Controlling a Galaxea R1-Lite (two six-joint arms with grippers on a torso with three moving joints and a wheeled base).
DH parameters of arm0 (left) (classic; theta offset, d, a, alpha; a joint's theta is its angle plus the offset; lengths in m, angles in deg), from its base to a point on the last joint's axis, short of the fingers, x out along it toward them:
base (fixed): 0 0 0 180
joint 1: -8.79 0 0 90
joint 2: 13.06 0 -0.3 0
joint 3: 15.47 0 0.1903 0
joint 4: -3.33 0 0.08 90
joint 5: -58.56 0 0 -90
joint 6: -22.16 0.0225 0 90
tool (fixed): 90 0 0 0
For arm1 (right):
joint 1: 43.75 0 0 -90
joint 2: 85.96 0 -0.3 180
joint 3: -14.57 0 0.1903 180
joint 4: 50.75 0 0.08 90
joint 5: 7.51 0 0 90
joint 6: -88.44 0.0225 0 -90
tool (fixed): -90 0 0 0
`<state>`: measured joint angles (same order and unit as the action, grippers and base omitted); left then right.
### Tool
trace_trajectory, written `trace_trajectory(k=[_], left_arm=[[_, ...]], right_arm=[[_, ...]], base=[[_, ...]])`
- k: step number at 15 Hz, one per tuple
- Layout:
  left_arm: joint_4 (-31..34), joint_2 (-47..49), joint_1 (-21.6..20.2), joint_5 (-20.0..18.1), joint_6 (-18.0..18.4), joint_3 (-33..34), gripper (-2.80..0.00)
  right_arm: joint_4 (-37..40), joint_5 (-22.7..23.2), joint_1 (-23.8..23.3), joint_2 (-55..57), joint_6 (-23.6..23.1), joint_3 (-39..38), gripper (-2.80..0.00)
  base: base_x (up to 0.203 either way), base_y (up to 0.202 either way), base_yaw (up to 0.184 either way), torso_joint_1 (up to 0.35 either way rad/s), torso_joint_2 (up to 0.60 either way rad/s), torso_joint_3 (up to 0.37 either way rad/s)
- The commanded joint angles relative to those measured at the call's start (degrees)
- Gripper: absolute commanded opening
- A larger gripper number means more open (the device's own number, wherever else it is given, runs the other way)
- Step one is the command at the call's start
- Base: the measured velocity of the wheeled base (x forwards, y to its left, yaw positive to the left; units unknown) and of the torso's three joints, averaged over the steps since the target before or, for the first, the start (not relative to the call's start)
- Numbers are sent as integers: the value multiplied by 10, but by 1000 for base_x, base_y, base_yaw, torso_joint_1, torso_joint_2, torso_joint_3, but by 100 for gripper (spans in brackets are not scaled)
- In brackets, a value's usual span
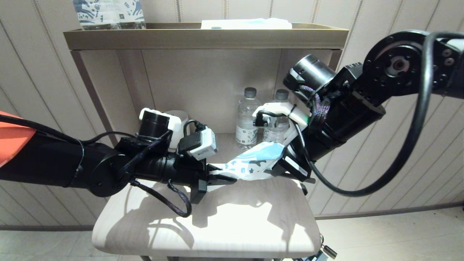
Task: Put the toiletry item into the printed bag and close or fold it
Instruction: Place the toothbrush in the storage bag
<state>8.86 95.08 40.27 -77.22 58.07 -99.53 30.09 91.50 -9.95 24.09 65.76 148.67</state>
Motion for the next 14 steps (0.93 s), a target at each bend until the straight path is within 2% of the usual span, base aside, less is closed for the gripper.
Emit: trace_trajectory(k=[1,3,4,14], left_arm=[[-2,0,0,-9,3,5,-280],[-2,-5,0,-12,3,7,-280],[-4,-6,0,-12,3,10,-280],[-4,-3,1,-12,6,15,-280]], right_arm=[[1,0,3,-1,-3,-1,-280],[2,1,2,3,-3,-1,-280],[1,1,0,4,-2,-1,0],[-15,4,1,-10,2,-1,0]], base=[[0,0,0,0,0,0],[0,0,0,0,0,0],[0,0,0,0,0,0],[0,0,0,0,0,0]])
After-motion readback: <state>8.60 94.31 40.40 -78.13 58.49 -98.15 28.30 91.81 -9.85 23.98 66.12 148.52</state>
